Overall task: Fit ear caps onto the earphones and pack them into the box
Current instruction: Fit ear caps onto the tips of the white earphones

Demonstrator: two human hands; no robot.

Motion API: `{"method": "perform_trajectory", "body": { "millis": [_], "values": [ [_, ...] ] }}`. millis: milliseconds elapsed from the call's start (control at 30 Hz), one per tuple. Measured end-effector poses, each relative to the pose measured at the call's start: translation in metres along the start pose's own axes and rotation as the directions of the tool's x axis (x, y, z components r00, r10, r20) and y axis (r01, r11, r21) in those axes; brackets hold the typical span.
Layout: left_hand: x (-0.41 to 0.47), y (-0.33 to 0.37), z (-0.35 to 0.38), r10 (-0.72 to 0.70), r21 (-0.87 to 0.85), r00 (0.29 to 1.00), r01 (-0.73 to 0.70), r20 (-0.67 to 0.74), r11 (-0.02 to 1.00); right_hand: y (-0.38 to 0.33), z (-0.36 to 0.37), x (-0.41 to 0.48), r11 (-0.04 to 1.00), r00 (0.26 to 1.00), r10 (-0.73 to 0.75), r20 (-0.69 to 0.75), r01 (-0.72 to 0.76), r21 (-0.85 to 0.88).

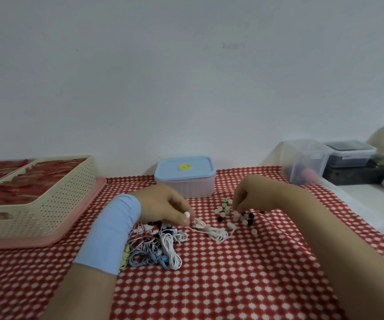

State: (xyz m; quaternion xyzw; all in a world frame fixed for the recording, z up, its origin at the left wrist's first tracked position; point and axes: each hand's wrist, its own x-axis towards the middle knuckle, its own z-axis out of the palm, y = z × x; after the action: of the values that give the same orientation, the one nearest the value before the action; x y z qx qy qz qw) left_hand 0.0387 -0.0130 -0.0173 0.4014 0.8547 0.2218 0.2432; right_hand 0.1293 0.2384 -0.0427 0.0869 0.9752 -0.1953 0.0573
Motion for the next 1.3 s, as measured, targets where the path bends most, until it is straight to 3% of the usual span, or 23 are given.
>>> {"method": "perform_trajectory", "body": {
  "millis": [67,133,233,433,733,833,967,1067,1300],
  "values": [
    [-0.003,0.001,-0.004,-0.034,0.062,0.999,0.033,0.02,0.998,0.002,-0.001,0.002,1.0,0.997,0.01,-0.075,-0.008,0.026],
    [0.001,0.006,0.0,-0.009,0.061,0.999,0.012,-0.053,0.998,0.001,0.002,0.004,0.999,0.993,0.032,-0.116,-0.031,0.012],
    [0.014,0.017,0.016,0.083,0.012,0.984,-0.082,-0.156,0.997,-0.003,0.008,0.007,0.998,0.996,0.045,-0.081,-0.048,-0.034],
    [0.032,0.016,0.045,0.123,-0.015,0.987,-0.125,-0.106,0.992,-0.011,0.014,0.007,0.982,0.996,0.082,-0.032,-0.086,-0.166],
    [0.036,0.005,0.045,0.108,-0.158,0.972,-0.142,-0.209,0.977,-0.01,-0.001,-0.003,0.979,0.991,0.017,-0.135,0.011,0.202],
    [0.038,0.0,0.046,0.053,-0.305,0.963,-0.136,-0.266,0.943,-0.015,0.004,-0.004,0.905,0.983,0.011,-0.183,0.068,0.42],
    [0.037,0.002,0.044,-0.002,-0.418,0.929,-0.165,-0.371,0.894,-0.026,0.011,-0.004,0.72,0.989,-0.005,-0.149,0.107,0.685],
    [0.036,0.002,0.038,-0.045,-0.505,0.912,-0.184,-0.408,0.844,-0.031,0.013,-0.004,0.616,0.994,-0.027,-0.11,0.104,0.781],
    [0.036,-0.004,0.035,-0.102,-0.545,0.888,-0.18,-0.448,0.819,-0.035,0.021,0.003,0.415,0.992,0.082,-0.097,0.054,0.908]
  ]
}}
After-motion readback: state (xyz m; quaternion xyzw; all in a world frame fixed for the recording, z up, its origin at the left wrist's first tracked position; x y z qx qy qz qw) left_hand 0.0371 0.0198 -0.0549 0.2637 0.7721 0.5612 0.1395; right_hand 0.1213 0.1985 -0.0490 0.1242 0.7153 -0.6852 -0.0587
